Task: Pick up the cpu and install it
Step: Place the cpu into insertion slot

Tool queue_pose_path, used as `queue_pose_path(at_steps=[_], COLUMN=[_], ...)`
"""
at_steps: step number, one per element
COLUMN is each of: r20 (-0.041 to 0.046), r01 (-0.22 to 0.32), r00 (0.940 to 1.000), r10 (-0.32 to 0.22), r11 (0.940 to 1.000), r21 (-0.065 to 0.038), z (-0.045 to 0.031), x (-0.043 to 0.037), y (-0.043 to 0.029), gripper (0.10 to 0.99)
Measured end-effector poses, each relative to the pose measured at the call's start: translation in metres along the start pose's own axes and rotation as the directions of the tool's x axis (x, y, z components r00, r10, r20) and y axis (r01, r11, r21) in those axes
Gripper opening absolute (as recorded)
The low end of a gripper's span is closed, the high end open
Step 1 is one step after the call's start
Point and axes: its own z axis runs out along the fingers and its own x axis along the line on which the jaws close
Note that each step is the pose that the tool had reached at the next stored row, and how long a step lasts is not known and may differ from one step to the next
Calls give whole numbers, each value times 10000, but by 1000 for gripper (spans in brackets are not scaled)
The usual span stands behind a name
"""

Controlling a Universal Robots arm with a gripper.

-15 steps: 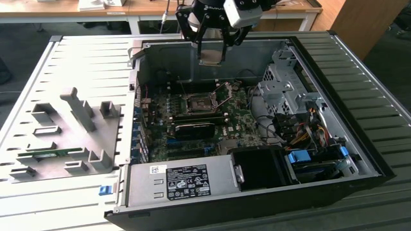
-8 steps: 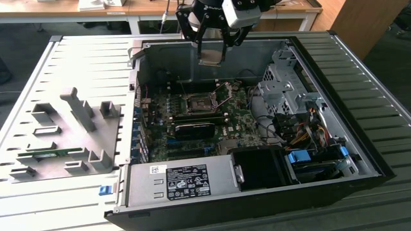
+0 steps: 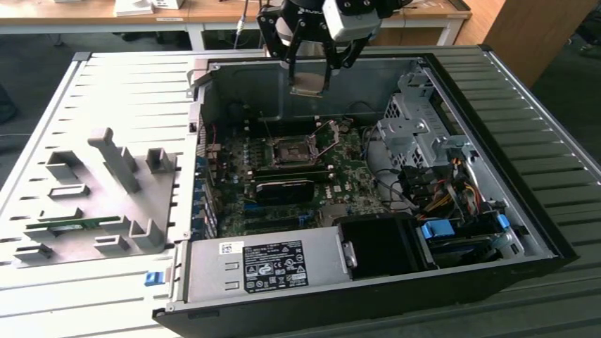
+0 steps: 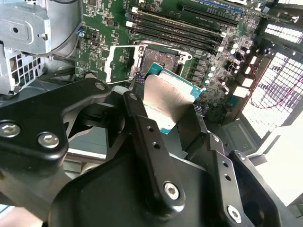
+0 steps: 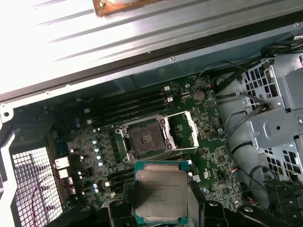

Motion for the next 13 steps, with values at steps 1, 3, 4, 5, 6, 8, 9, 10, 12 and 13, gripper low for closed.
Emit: queue_pose_path(at_steps=[1, 3, 4, 5, 6, 8, 9, 10, 12, 13], r20=[2, 5, 6, 7, 9, 12, 14, 16, 19, 20], r01=[-38, -111, -147, -188, -228, -307, -348, -389, -474, -523], r00=[10000, 9999, 9999, 9998, 9997, 9995, 9994, 9992, 9989, 9986], r10=[38, 111, 147, 188, 228, 307, 348, 389, 474, 523], r11=[10000, 9999, 9999, 9998, 9997, 9995, 9994, 9992, 9989, 9986], r21=[0, -1, -2, -2, -3, -4, -4, -5, -6, -7], z=[0, 0, 0, 0, 0, 0, 0, 0, 0, 0], x=[0, 0, 0, 0, 0, 0, 0, 0, 0, 0], y=[0, 0, 0, 0, 0, 0, 0, 0, 0, 0], gripper=[529, 529, 529, 529, 529, 529, 529, 529, 529, 529])
